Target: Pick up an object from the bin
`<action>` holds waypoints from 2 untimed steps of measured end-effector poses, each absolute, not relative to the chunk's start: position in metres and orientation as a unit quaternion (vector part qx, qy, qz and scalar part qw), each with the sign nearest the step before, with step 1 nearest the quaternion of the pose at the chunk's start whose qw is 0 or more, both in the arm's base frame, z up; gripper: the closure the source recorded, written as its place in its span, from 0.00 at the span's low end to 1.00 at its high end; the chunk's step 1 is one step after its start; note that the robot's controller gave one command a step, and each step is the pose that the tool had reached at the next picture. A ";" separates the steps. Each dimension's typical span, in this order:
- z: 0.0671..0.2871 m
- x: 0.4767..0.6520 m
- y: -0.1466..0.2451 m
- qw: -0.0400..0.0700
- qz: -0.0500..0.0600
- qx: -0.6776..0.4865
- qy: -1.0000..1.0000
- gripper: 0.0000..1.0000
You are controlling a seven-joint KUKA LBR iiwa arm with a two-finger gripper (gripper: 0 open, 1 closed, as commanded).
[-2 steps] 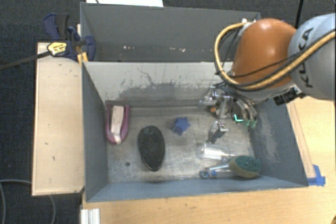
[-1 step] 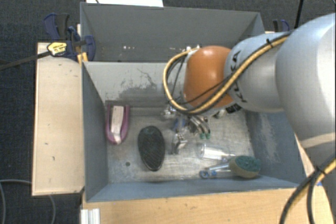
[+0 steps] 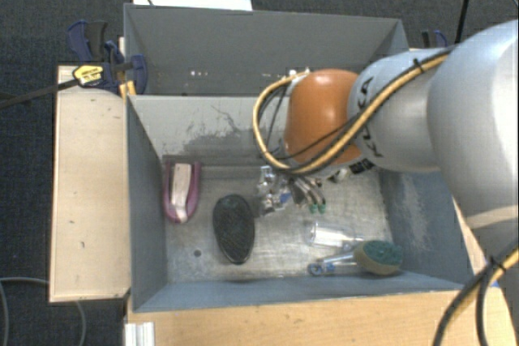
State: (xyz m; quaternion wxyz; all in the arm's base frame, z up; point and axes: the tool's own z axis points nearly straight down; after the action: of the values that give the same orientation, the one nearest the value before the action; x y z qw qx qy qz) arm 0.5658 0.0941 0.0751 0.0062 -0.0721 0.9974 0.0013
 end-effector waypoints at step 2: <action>0.154 0.569 0.131 -0.002 0.001 -0.057 0.998 1.00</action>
Offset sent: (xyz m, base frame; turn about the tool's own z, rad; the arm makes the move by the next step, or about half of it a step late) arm 0.0055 -0.0113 0.1780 -0.1638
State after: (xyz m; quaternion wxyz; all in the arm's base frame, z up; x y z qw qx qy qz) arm 0.5686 0.1310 0.1543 -0.0017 -0.0569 0.9984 0.0009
